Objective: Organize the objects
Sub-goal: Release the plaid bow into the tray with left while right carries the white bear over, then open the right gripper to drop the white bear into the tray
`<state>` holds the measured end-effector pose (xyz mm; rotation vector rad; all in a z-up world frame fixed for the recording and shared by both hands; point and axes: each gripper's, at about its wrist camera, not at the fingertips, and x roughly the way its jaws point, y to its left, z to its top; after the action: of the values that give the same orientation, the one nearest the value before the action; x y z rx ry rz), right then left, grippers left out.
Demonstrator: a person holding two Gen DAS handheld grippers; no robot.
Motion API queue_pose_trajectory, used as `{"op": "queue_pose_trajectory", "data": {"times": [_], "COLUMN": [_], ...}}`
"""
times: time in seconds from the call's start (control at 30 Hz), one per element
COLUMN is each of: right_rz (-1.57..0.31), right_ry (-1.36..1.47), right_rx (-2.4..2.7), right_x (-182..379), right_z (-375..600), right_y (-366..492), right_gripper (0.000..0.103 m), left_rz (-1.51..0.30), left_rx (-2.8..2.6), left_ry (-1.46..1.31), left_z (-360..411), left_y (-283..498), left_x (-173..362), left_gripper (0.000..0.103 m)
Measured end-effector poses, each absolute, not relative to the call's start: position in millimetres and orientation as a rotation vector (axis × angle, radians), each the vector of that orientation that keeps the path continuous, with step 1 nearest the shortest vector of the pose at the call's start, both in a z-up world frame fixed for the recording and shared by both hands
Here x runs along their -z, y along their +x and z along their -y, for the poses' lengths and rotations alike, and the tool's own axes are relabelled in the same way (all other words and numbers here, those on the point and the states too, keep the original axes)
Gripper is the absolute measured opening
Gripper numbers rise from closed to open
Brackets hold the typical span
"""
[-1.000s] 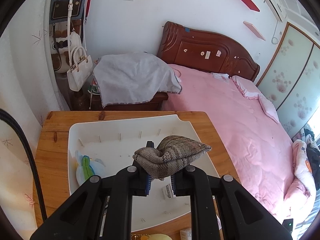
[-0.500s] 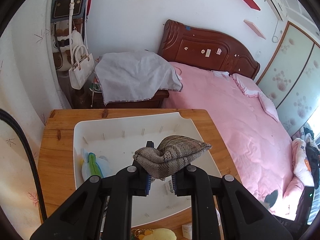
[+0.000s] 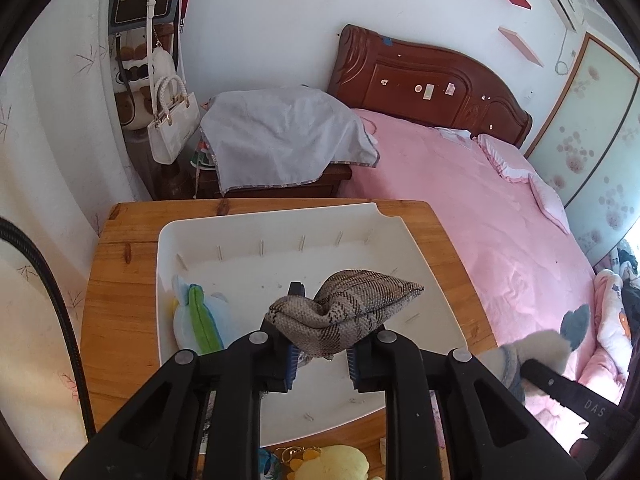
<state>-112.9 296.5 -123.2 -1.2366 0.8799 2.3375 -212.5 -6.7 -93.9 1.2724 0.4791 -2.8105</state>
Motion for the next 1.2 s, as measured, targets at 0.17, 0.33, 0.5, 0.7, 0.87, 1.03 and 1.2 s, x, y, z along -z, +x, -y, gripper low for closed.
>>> {"op": "queue_pose_trajectory", "data": {"times": [0.17, 0.33, 0.5, 0.7, 0.87, 1.03, 1.2], "right_rz": [-0.766, -0.688, -0.633, -0.52, -0.49, -0.493, -0.521], "right_ry": [-1.228, -1.255, -1.277, -1.289, -1.286, -1.305, -1.33], "right_rx": [-2.401, -2.447, -2.481, -2.53, -2.569, -2.639, -2.663], "right_x": [117, 119, 123, 123, 126, 127, 126], "right_z": [-291, -282, -273, -263, -259, -253, -251], "right_y": [-125, -140, -155, -171, -178, -183, -184], "right_gripper": [0.054, 0.054, 0.055, 0.055, 0.056, 0.056, 0.056], "left_rz": [-0.531, -0.578, -0.645, -0.637, -0.566, -0.563, -0.572], "left_rx": [2.799, 2.803, 2.756, 2.733, 2.703, 2.643, 2.584], "left_ry": [1.281, 1.226, 1.217, 1.128, 1.08, 1.124, 1.125], "left_z": [11, 16, 26, 37, 45, 53, 56], "left_y": [-212, -207, -200, -177, -155, -139, -123], "left_x": [94, 90, 87, 76, 76, 86, 90], "left_gripper": [0.039, 0.05, 0.055, 0.066, 0.068, 0.068, 0.068]}}
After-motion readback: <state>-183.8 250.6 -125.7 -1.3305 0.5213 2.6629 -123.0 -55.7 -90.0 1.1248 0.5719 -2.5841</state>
